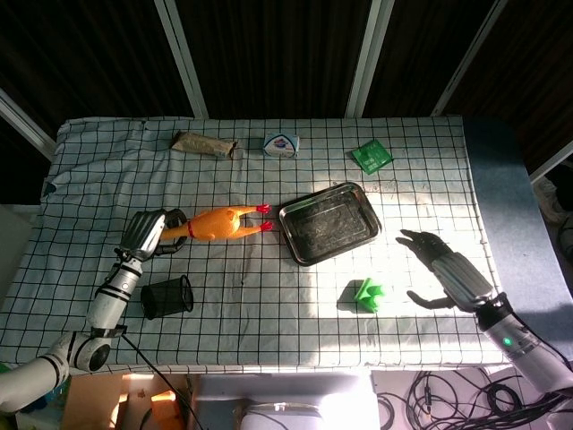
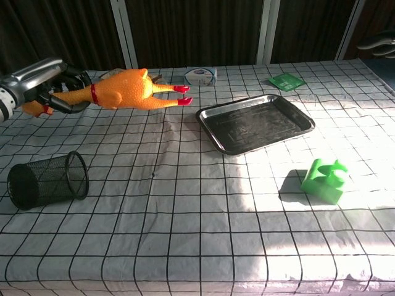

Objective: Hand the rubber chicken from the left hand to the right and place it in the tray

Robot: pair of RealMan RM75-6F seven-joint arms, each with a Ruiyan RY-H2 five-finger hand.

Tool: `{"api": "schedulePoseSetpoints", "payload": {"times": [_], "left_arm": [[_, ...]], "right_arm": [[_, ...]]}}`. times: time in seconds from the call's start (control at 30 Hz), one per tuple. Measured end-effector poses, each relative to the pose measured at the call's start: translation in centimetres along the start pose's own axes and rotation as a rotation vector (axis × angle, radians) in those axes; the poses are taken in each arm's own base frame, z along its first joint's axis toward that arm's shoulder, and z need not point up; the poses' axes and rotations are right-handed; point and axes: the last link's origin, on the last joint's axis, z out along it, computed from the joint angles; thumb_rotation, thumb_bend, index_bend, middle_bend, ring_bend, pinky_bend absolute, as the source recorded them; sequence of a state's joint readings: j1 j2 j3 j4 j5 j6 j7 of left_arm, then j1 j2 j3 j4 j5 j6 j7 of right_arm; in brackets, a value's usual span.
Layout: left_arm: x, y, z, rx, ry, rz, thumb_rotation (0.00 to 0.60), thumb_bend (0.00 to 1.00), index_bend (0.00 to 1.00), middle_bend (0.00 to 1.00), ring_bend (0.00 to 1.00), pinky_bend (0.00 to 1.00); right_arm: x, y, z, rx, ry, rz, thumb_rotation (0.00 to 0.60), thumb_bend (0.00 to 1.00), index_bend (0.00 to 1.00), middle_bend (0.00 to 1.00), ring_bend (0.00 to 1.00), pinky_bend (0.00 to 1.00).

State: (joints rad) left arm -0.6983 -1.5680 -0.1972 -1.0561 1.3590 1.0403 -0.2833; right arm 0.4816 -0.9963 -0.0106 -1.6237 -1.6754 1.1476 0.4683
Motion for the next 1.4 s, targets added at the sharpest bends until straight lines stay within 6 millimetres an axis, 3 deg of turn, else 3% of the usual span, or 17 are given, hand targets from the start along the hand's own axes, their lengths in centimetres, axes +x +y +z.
{"api": "schedulePoseSetpoints", "payload": {"times": [0.17, 0.43, 0.6, 0.8, 1.03, 1.13, 1.2, 1.3, 1.4], "left_arm": [[-0.3, 1.5, -0.5, -0.036, -0.017, -0.035, 0.600, 0.82, 0.61, 0.76, 0.53, 0.71], [-2.7, 5.1, -0.6, -0.100, -0.061, -0.037, 0.600, 0.82, 0.61, 0.77, 0.54, 0.72], [-3.4, 6.3, -0.5, -0.117, -0.061, -0.025, 0.600, 0.83, 0.61, 0.77, 0.54, 0.72], [-3.3, 6.7, -0.6, -0.121, -0.042, -0.015, 0.600, 0.83, 0.61, 0.77, 0.54, 0.72], [-3.5, 7.3, -1.0, -0.137, -0.043, -0.017, 0.600, 0.83, 0.61, 0.77, 0.54, 0.72], [-3.6, 7.6, -1.1, -0.144, -0.045, -0.011, 0.600, 0.83, 0.61, 0.77, 0.54, 0.72], [-3.6, 7.7, -1.2, -0.146, -0.046, -0.012, 0.600, 0.82, 0.61, 0.77, 0.54, 0.72], [-3.6, 7.8, -1.3, -0.147, -0.044, -0.012, 0.600, 0.82, 0.61, 0.77, 0.54, 0.72], [-3.6, 7.9, -1.3, -0.146, -0.043, -0.014, 0.600, 0.83, 0.61, 0.77, 0.54, 0.72]], "right_arm": [[0.5, -2.0, 3.0, 0.041, 0.071, 0.045, 0.600, 0.25, 0.00, 0.00, 0.00, 0.00], [0.4, -6.0, 9.3, 0.069, 0.069, 0.042, 0.600, 0.25, 0.00, 0.00, 0.00, 0.00], [-1.7, -9.0, 13.4, 0.068, -0.013, 0.042, 0.600, 0.25, 0.00, 0.00, 0.00, 0.00], [-5.1, -13.0, 17.0, 0.088, -0.116, 0.069, 0.600, 0.25, 0.00, 0.00, 0.00, 0.00], [-7.6, -15.8, 19.3, 0.097, -0.151, 0.051, 0.600, 0.25, 0.00, 0.02, 0.00, 0.00], [-8.1, -16.6, 19.8, 0.103, -0.125, 0.046, 0.600, 0.25, 0.05, 0.09, 0.00, 0.01], [-8.3, -17.1, 20.0, 0.103, -0.099, 0.046, 0.600, 0.25, 0.19, 0.20, 0.07, 0.11], [-8.4, -17.5, 20.4, 0.099, -0.056, 0.045, 0.600, 0.26, 0.64, 0.53, 0.49, 0.58], [-8.5, -17.9, 20.7, 0.095, -0.005, 0.041, 0.600, 0.30, 0.81, 0.67, 0.66, 0.77]]}}
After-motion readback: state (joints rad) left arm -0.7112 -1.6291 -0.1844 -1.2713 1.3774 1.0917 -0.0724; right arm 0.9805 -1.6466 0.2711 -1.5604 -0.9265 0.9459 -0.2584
